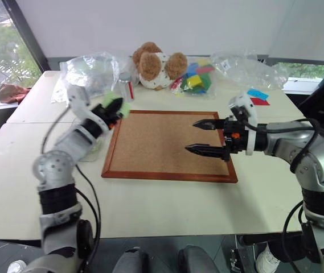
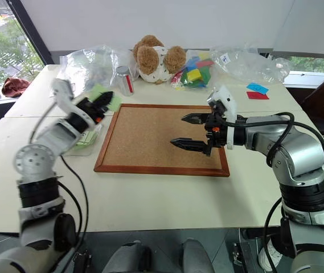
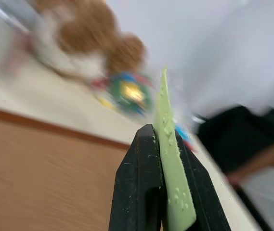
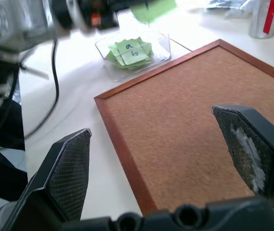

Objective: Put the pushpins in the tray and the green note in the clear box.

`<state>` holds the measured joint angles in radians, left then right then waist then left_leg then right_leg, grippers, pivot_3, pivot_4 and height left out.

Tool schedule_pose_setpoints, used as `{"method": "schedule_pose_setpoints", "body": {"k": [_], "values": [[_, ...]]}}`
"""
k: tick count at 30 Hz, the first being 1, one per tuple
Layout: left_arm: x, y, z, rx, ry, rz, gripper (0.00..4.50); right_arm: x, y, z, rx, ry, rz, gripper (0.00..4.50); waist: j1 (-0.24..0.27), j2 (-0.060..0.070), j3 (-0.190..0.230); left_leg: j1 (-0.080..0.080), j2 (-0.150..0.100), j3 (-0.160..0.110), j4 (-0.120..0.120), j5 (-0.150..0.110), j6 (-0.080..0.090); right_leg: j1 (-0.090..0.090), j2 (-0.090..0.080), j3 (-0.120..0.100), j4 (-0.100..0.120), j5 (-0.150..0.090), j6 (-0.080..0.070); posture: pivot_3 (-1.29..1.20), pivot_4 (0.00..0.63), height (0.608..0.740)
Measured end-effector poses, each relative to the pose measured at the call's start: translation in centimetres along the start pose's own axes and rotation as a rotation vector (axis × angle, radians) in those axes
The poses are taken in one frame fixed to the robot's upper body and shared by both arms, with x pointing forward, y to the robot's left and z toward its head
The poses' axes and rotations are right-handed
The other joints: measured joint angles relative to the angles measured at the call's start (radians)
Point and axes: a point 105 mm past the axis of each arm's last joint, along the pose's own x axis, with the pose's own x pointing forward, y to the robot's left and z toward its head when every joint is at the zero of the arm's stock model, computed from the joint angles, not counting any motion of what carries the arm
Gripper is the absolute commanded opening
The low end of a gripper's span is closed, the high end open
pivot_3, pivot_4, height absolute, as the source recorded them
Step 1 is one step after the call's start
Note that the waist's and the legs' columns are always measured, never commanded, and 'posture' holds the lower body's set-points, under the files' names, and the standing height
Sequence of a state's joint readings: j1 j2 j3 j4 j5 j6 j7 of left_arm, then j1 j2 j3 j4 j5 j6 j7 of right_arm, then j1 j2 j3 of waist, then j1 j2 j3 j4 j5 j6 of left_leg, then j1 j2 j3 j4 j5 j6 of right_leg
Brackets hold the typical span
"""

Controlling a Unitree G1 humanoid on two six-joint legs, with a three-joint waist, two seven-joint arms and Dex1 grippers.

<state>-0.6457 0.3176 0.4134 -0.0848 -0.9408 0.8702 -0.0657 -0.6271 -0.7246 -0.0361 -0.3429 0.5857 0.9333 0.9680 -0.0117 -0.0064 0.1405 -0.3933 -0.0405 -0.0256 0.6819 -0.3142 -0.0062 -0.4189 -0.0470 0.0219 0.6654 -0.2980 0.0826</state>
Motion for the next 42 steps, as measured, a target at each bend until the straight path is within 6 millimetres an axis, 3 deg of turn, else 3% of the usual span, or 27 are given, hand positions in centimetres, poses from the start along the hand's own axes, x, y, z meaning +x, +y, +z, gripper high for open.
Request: {"method": "schedule_pose_setpoints", "body": {"k": [3, 6, 8, 13, 17, 20, 23, 25, 29, 33, 42], "values": [[-1.2, 3.1, 3.0, 0.123, -0.014, 0.105, 0.0, 0.4, 0.2, -0.3, 0.0, 0.014, 0.001, 4.41, 0.001, 0.0, 0.0, 0.0, 0.0, 0.0, -0.001, 0.0, 0.0, -0.001, 0.0, 0.0, 0.0, 0.0, 0.0, 0.0, 0.15, 0.74], [-2.2, 5.7, 4.6, 0.185, -0.002, 0.184, 0.0, 0.8, 0.3, -0.4, -0.004, 0.015, 0.007, 4.41, 0.003, 0.0, 0.0, -0.001, 0.0, 0.0, -0.001, 0.0, 0.0, -0.001, 0.0, -0.001, -0.001, 0.0, 0.0, 0.0, 0.15, 0.74], [-2.9, 7.9, 4.7, 0.21, 0.045, 0.243, 0.0, 1.0, 0.4, -0.5, -0.012, 0.018, 0.014, 4.41, 0.003, -0.001, 0.001, -0.001, 0.0, 0.0, -0.001, 0.0, 0.0, -0.001, -0.001, -0.001, -0.001, 0.0, 0.0, 0.0, 0.15, 0.74], [-2.6, 9.5, 2.0, 0.217, 0.223, 0.201, 0.0, 1.4, 0.2, -0.8, -0.023, 0.02, 0.009, 4.41, 0.006, -0.002, 0.001, -0.002, 0.0, 0.0, 0.0, 0.0, 0.001, -0.001, -0.001, -0.001, -0.001, 0.0, 0.0, 0.0, 0.15, 0.74], [-1.8, 9.9, -0.4, 0.26, 0.363, 0.165, 1.29, 2.0, 0.5, -1.0, -0.031, 0.021, 0.025, 4.5, 0.0, -0.002, 0.001, -0.004, 0.0, 0.0, -0.001, 0.0, 0.001, -0.004, -0.001, -0.001, -0.001, 0.0, 0.0, 0.0, 0.15, 0.74], [-1.9, 11.0, -1.1, 0.317, 0.433, 0.19, 2.86, 2.0, 0.4, -0.9, -0.042, 0.018, 0.014, 4.5, -0.007, -0.002, 0.001, -0.009, 0.0, 0.0, -0.001, 0.0, 0.0, -0.01, -0.001, -0.001, 0.001, 0.0, 0.0, 0.0, 0.15, 0.74], [-2.1, 11.9, -0.2, 0.376, 0.447, 0.22, 4.43, 2.0, 0.2, -0.9, -0.045, 0.014, 0.003, 4.5, -0.005, -0.002, 0.001, -0.014, 0.0, 0.0, 0.001, 0.0, 0.0, -0.015, -0.001, -0.001, 0.002, 0.0, 0.0, 0.0, 0.15, 0.74], [-2.4, 12.4, 1.3, 0.445, 0.448, 0.252, 4.48, 2.0, 0.2, -1.0, -0.044, 0.013, -0.002, 4.5, -0.004, -0.002, 0.001, -0.015, 0.0, 0.0, 0.001, 0.0, 0.0, -0.015, -0.001, -0.001, 0.001, 0.0, 0.0, 0.0, 0.15, 0.74], [-2.4, 11.9, 4.1, 0.566, 0.413, 0.24, 4.48, 2.0, 0.1, -1.3, -0.039, 0.014, -0.015, 4.5, 0.001, -0.002, 0.001, -0.015, 0.0, 0.0, 0.001, 0.0, 0.001, -0.015, -0.001, -0.001, 0.001, 0.0, 0.0, 0.0, 0.15, 0.74], [-2.0, 10.6, 4.5, 0.582, 0.403, 0.157, 4.48, 1.9, -0.1, -1.3, -0.043, 0.013, -0.022, 4.5, 0.001, -0.002, 0.001, -0.015, 0.0, 0.0, 0.002, 0.0, 0.001, -0.015, -0.001, -0.001, 0.001, 0.0, 0.0, 0.0, 0.15, 0.74], [-1.8, 3.3, 4.5, 0.62, 0.397, -0.226, 4.48, 1.5, -0.5, -1.6, -0.05, 0.029, -0.042, 4.5, -0.003, -0.002, 0.001, -0.015, 0.0, 0.0, 0.002, 0.0, 0.001, -0.015, -0.001, -0.001, 0.002, 0.0, 0.0, 0.0, 0.15, 0.74]]}}
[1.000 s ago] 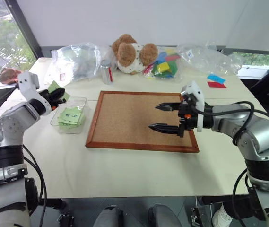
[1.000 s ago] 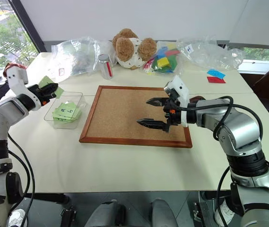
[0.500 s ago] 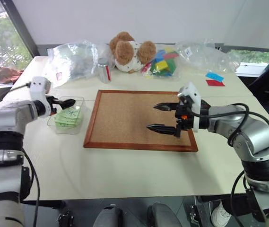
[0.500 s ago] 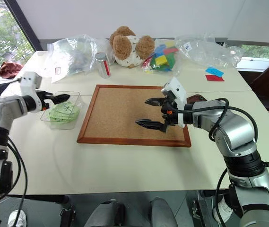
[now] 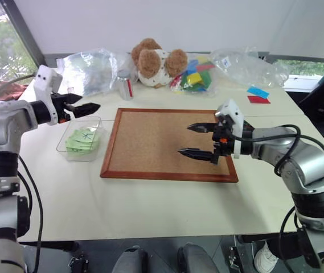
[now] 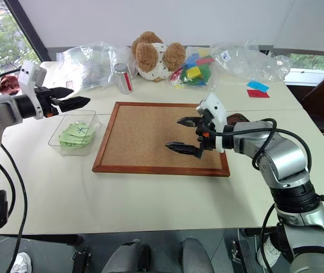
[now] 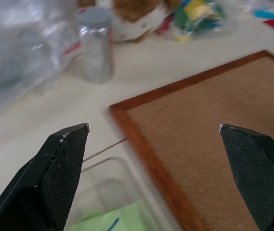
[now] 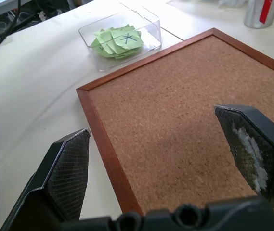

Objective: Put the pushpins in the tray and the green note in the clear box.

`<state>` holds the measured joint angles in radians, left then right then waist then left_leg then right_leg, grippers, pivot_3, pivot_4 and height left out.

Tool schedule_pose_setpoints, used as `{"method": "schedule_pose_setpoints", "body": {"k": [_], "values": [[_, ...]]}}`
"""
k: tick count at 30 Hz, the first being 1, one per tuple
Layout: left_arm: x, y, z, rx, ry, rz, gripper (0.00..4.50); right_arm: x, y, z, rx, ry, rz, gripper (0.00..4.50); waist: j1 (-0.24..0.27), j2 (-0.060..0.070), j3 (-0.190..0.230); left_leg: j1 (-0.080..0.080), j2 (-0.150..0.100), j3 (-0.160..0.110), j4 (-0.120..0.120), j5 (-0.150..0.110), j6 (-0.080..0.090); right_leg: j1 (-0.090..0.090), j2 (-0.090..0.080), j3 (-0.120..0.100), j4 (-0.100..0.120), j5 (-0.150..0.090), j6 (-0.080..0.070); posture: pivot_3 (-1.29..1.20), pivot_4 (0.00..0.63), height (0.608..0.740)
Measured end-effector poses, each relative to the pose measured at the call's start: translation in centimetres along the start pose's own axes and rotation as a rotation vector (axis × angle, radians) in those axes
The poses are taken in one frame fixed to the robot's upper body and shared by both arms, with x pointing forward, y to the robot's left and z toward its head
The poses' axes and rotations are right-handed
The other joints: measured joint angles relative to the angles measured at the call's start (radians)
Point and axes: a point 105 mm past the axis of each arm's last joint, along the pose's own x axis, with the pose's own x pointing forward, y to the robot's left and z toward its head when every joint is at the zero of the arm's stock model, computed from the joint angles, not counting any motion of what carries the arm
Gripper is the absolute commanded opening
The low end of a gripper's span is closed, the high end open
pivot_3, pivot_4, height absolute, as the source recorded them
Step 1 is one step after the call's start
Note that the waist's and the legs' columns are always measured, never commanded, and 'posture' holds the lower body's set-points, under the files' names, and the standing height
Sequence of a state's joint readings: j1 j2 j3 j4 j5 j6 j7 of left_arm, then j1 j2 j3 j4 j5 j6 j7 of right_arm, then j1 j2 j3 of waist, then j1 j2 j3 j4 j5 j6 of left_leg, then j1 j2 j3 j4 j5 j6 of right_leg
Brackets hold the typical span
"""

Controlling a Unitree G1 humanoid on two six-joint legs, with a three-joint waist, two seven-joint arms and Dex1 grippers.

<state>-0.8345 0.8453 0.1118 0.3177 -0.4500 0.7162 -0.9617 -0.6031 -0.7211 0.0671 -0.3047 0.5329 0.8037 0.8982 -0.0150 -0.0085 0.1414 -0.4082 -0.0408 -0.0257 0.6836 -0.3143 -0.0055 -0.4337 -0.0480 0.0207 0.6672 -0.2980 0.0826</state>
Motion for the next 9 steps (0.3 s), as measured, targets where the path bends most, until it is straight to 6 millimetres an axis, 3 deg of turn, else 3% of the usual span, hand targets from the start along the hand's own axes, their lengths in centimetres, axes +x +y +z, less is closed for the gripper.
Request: {"method": "schedule_pose_setpoints", "body": {"k": [5, 9], "values": [[0.6, -5.3, -0.6, 0.068, 0.006, -0.237, 4.48, -1.3, -0.2, -0.7, 0.023, 0.031, -0.034, 4.5, 0.004, 0.0, 0.0, 0.0, 0.0, 0.0, 0.0, 0.0, 0.0, 0.001, 0.0, 0.0, 0.0, 0.0, 0.0, 0.0, 0.15, 0.74], [1.3, -8.4, -4.2, 0.104, 0.107, -0.341, 4.48, -2.8, -0.1, -1.3, 0.043, 0.061, -0.073, 4.5, 0.004, 0.0, 0.0, 0.001, 0.0, 0.0, 0.001, 0.0, 0.001, 0.002, 0.0, 0.0, 0.0, 0.0, 0.0, 0.0, 0.15, 0.74]]}}
